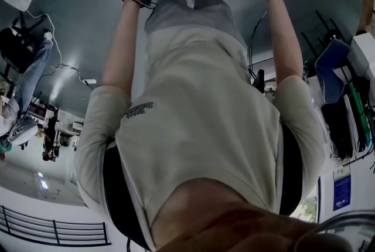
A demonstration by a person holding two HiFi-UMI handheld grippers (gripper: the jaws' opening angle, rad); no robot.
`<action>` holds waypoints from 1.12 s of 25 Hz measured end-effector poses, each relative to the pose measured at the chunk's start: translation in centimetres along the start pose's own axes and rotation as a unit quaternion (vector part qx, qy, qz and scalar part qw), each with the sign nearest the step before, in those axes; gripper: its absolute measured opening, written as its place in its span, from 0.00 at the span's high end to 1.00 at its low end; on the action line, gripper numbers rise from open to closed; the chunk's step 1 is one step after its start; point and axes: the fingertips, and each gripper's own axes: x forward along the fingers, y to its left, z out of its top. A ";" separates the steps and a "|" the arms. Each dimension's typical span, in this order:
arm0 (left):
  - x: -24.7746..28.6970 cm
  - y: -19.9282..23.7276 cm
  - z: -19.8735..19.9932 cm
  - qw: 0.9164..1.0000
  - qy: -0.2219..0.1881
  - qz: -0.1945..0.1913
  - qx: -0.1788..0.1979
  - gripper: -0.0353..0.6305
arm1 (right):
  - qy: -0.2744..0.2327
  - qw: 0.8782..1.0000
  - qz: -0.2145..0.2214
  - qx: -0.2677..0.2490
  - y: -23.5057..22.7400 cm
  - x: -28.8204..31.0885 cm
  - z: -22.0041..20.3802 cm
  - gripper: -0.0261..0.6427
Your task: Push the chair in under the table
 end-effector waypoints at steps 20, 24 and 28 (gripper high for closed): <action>3.0 2.9 -2.0 0.997 0.012 0.061 -0.055 0.53 | 0.075 0.996 0.045 0.034 0.7 5.7 -2.3 0.56; 4.6 2.8 -2.2 0.996 0.038 0.038 -0.067 0.52 | 0.088 0.994 0.053 0.029 0.7 6.1 -2.6 0.56; 6.7 3.0 -2.4 0.996 0.048 0.037 -0.066 0.51 | 0.108 0.992 0.059 0.016 0.9 6.8 -2.8 0.56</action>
